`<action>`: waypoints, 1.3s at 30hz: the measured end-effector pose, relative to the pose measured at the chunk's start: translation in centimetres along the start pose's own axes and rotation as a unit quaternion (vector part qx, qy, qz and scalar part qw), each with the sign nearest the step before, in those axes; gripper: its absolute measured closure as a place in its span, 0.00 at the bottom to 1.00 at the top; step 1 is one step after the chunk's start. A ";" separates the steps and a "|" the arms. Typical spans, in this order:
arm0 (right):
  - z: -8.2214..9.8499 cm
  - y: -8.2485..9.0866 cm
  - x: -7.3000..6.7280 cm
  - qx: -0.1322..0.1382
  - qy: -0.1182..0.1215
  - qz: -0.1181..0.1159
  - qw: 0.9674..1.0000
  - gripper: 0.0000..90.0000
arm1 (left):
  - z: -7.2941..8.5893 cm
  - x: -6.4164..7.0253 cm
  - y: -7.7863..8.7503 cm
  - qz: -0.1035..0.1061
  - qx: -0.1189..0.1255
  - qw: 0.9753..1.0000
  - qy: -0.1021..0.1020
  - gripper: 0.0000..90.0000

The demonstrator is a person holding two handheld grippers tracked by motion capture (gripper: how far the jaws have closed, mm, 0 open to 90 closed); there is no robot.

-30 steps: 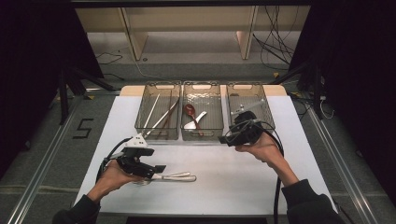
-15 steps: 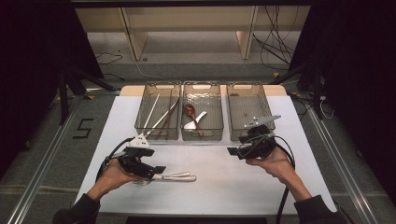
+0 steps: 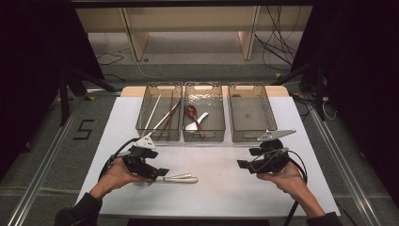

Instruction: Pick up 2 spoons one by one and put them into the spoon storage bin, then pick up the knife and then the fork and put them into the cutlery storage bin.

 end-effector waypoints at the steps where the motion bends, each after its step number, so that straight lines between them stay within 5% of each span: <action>1: 0.2 0.0 0.0 0.000 0.000 -0.001 1.000 0.35 | 0.0 0.0 -0.1 0.001 -0.008 1.000 -0.004 0.21; 10: 1.2 0.0 -0.3 -0.012 0.001 -0.002 1.000 0.34 | 0.4 0.3 -1.0 0.006 -0.050 0.999 -0.017 0.22; 18: 1.6 0.0 -0.6 -0.017 0.003 -0.002 1.000 0.34 | 1.0 0.3 -1.7 0.005 -0.096 0.995 -0.037 0.23; 32: 1.7 0.0 -0.6 -0.020 0.009 -0.003 1.000 0.34 | 0.7 -0.1 -2.3 0.005 -0.122 0.991 -0.051 0.26; 39: 1.7 0.1 -0.8 -0.021 0.014 0.000 1.000 0.35 | 0.6 -0.1 -2.2 0.010 -0.138 0.988 -0.067 0.36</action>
Point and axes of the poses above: each handheld gripper's, and its own axes: y roughly backward along the jaws, z roughly out of its underside, x roughly to its right, the point moved 2 cm from there along -y, roughly forward along the jaws, and after that the axes turned 2 degrees about -z, right-handed, at the moved point
